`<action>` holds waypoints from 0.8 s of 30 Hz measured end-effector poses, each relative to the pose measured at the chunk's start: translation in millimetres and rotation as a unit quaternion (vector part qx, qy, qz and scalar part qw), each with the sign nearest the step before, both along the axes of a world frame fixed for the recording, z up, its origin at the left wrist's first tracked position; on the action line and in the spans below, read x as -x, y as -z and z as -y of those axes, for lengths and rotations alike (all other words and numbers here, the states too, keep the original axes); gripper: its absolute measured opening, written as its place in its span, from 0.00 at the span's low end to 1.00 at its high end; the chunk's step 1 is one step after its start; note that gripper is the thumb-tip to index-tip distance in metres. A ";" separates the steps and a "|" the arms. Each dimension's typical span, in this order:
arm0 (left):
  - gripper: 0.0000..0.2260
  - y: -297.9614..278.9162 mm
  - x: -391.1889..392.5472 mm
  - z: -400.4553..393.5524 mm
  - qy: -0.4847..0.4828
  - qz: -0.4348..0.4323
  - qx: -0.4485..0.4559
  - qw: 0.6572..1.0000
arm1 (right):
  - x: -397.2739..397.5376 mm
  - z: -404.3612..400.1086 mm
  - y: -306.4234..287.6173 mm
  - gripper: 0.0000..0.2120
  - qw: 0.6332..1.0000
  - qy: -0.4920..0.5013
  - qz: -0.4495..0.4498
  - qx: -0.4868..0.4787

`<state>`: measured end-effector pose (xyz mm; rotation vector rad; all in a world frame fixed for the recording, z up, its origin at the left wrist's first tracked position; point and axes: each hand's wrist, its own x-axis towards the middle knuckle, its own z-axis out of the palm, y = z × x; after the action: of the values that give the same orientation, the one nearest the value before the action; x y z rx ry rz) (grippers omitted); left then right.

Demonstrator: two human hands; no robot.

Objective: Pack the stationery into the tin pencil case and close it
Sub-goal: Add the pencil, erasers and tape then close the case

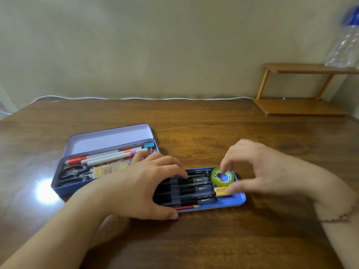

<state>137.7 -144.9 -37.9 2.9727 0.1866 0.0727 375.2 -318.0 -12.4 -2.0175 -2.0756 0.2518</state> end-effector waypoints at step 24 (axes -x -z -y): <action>0.32 0.4 0.2 -1.7 0.002 -0.006 0.002 1.000 | -6.9 7.4 -1.4 0.15 0.995 0.032 -0.024 0.090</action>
<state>137.6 -143.2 -38.3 2.9691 0.1830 0.0550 382.2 -325.4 -11.0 -2.1522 -2.0197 0.4863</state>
